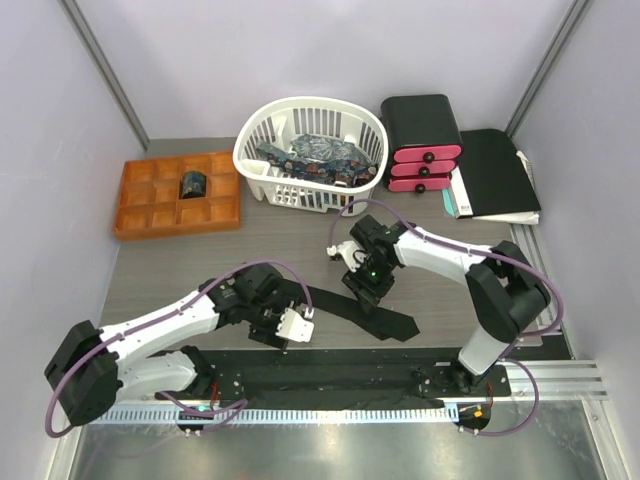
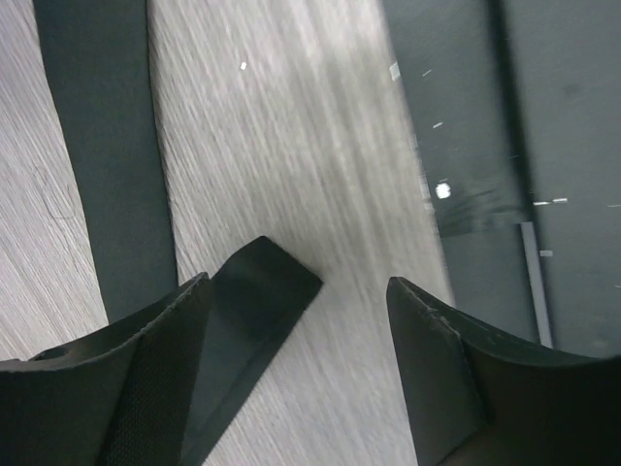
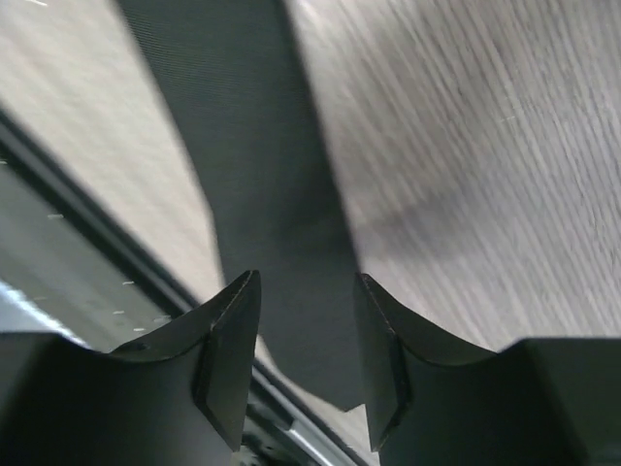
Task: Roll the ties
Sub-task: Flatten out the tie at the center of the board.
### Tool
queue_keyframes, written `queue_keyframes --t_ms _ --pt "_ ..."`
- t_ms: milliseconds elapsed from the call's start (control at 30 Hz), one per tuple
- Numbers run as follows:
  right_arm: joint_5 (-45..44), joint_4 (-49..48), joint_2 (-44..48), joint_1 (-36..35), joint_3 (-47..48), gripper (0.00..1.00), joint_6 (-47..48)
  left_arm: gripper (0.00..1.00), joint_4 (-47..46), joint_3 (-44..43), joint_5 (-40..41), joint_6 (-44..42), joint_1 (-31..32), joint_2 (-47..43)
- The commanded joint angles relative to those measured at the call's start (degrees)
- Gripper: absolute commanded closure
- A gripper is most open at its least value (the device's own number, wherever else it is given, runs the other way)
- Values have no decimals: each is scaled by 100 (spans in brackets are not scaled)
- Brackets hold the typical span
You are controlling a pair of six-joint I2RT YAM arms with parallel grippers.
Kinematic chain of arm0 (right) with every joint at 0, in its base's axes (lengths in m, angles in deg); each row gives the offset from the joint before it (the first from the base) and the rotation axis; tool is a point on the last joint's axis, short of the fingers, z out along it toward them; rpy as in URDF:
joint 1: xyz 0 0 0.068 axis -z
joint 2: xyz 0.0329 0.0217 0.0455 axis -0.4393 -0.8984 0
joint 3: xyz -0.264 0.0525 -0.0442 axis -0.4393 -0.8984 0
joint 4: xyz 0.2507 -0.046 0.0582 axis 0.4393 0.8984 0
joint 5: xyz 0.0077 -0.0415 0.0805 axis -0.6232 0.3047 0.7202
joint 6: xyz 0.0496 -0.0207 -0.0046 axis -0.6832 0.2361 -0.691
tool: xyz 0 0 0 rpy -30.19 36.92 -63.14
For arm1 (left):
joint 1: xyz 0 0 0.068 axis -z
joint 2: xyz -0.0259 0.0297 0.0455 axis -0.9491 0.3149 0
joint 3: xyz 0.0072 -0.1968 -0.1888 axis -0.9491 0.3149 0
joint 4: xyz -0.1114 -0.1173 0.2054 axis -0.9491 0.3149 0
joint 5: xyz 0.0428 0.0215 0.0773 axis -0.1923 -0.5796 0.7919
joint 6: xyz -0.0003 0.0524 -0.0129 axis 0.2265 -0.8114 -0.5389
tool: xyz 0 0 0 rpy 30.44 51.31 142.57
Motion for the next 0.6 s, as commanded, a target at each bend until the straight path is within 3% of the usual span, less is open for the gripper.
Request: queue_keyframes --t_ms 0,33,67,133,167,200,233,267,367,567 --pt "-671 -185 -338 -120 39 55 353 31 -872 148 430 -297 33 225" --pt "-768 -246 -382 -155 -4 57 397 33 -889 174 543 -367 33 382" --pt "-995 -308 -470 -164 -118 59 432 42 -907 183 631 -376 33 453" --pt "-1164 -405 -523 -147 -224 74 599 53 -995 165 877 -359 33 559" --pt "-1243 -423 -532 -156 -346 80 635 64 -1004 165 1148 -341 33 594" --pt "-1365 -432 -515 -138 -417 93 678 69 -873 139 1264 -341 24 577" --pt "-1410 -423 -480 -42 -566 97 766 74 -741 69 1326 -350 -37 533" --pt "-1437 -423 -454 72 -637 99 819 81 -583 25 1318 -402 -107 342" --pt "-1551 -353 -322 704 -874 99 1161 87 251 -124 1064 -673 -607 -116" --pt "-1841 -230 -234 1882 -603 99 2057 91 1510 41 720 -1701 -1873 -1338"
